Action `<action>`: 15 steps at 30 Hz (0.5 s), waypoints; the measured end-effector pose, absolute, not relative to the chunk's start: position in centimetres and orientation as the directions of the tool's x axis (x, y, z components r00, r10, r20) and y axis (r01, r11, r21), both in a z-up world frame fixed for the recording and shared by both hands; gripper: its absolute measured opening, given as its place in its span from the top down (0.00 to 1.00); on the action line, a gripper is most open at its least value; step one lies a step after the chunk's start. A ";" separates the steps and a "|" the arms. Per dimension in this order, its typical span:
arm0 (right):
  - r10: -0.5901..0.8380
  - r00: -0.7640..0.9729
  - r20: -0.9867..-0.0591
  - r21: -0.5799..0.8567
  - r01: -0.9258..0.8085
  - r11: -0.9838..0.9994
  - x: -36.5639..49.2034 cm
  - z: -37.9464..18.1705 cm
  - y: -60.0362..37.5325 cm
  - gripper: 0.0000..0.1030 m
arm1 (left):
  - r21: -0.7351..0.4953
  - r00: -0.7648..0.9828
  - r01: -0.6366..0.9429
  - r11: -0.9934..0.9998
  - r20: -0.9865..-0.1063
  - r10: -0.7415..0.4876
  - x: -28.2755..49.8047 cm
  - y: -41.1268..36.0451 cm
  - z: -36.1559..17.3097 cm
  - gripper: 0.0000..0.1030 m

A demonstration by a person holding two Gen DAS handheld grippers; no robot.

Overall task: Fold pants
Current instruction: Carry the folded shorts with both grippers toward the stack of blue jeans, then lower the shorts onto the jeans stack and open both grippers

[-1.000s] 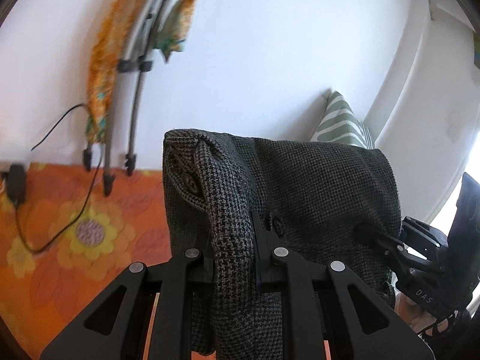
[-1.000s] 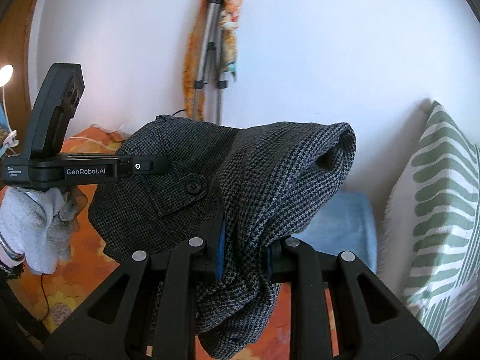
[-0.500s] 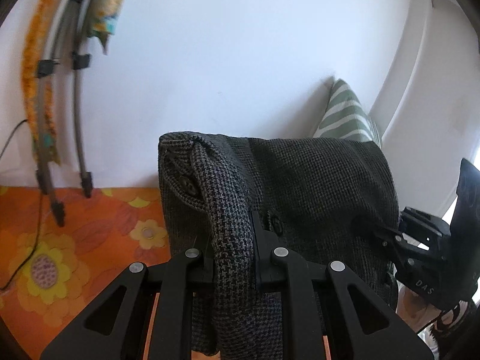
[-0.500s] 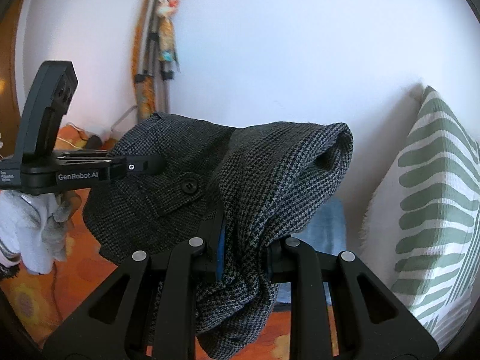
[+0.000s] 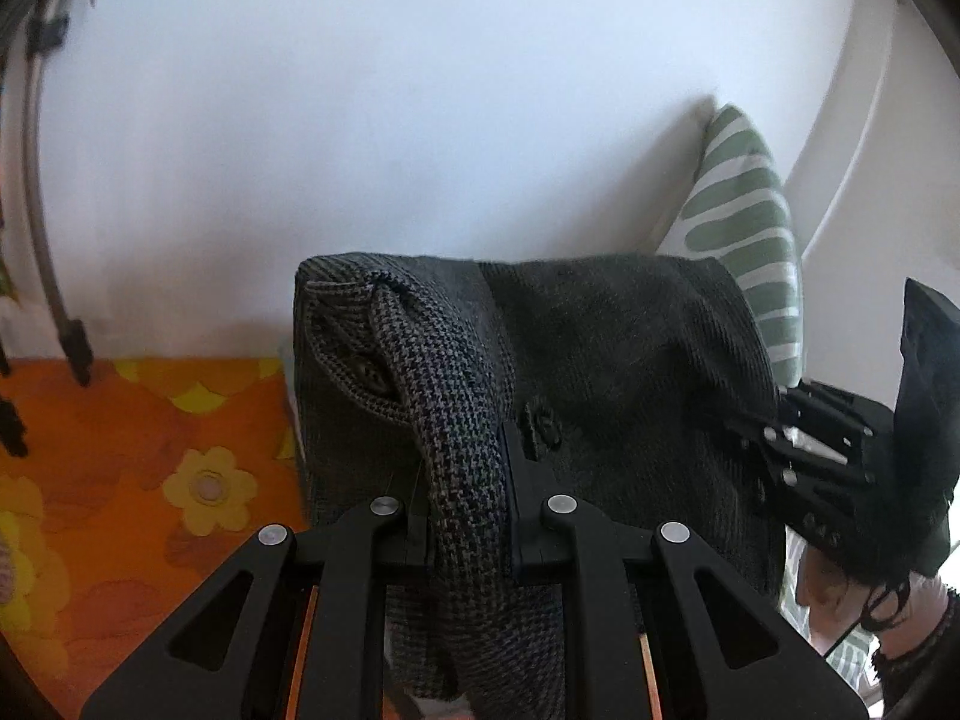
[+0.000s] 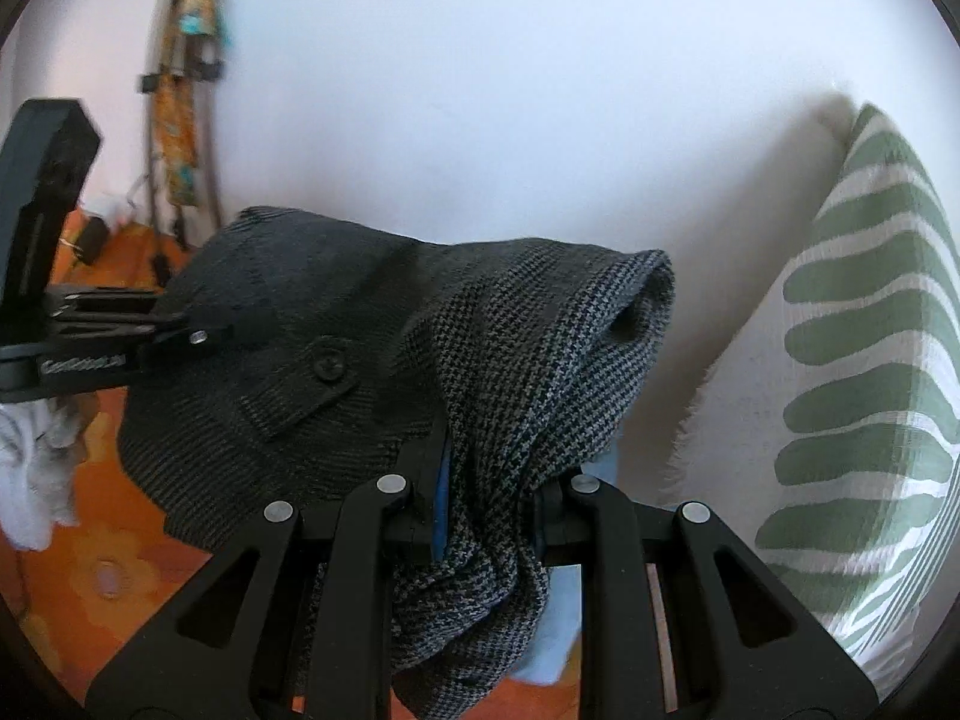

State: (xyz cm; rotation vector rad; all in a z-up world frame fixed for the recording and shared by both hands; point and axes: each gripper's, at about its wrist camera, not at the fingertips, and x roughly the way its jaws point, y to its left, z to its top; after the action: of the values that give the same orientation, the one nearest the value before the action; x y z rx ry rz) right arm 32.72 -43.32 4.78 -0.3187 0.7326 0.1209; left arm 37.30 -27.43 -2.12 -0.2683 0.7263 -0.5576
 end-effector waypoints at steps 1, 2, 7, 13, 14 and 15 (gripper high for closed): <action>-0.006 0.734 -0.679 -0.236 -0.211 0.948 33.4 4.3 -44.1 0.80 | -0.416 0.608 0.381 0.826 -0.560 -0.563 37.6 -27.7 -2.6 0.86; -0.007 0.728 -0.686 -0.228 -0.206 0.952 34.1 3.8 -44.7 0.79 | -0.412 0.606 0.378 0.829 -0.567 -0.558 37.9 -28.0 -3.0 0.86; -0.057 0.685 -0.727 -0.217 -0.151 0.964 37.0 0.4 -47.1 0.65 | -0.395 0.590 0.350 0.849 -0.611 -0.528 40.4 -29.0 -4.7 0.86; -0.121 0.681 -0.722 -0.187 -0.024 0.982 38.1 -0.3 -49.9 0.36 | -0.390 0.578 0.343 0.855 -0.629 -0.519 41.7 -29.1 -5.5 0.85; -0.147 0.682 -0.716 -0.210 -0.009 0.978 38.0 -0.1 -50.0 0.36 | -0.383 0.580 0.345 0.857 -0.631 -0.515 41.6 -29.1 -5.6 0.82; -0.173 0.683 -0.710 -0.231 0.006 0.973 37.8 0.2 -50.1 0.35 | -0.371 0.581 0.341 0.864 -0.639 -0.504 41.4 -29.1 -5.6 0.80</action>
State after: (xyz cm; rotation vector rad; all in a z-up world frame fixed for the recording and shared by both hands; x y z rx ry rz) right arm 37.82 -50.12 0.18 -0.2173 0.8145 -0.1011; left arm 41.40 -29.13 -5.60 -0.2169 0.8125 -0.4985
